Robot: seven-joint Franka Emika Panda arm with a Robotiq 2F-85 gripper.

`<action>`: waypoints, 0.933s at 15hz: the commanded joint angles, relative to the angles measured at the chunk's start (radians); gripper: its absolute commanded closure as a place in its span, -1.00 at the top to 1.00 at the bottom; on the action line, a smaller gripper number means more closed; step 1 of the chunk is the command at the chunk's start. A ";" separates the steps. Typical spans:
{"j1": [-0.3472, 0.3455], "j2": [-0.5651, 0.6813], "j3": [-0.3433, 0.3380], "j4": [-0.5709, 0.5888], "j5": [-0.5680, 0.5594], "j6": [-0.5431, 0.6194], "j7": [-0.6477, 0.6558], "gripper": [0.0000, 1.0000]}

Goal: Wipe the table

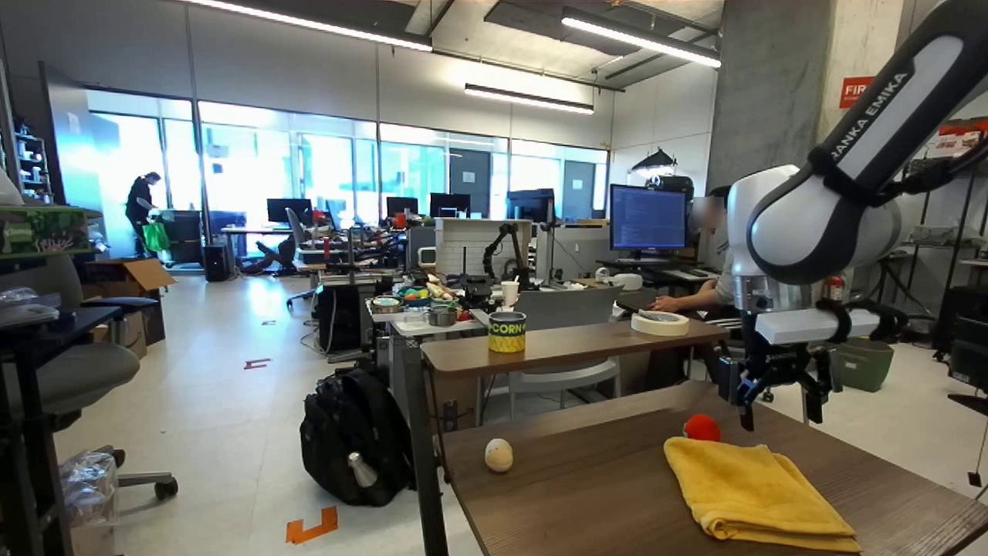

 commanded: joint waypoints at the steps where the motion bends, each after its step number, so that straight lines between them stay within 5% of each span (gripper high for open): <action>1: 0.060 -0.127 -0.043 -0.251 -0.061 0.265 -0.048 1.00; 6: -0.059 -0.299 0.080 -0.535 0.009 0.429 -0.367 1.00; 7: 0.022 -0.184 0.009 -0.406 -0.001 0.394 -0.259 1.00; 14: -0.029 -0.280 0.053 -0.515 0.007 0.408 -0.352 1.00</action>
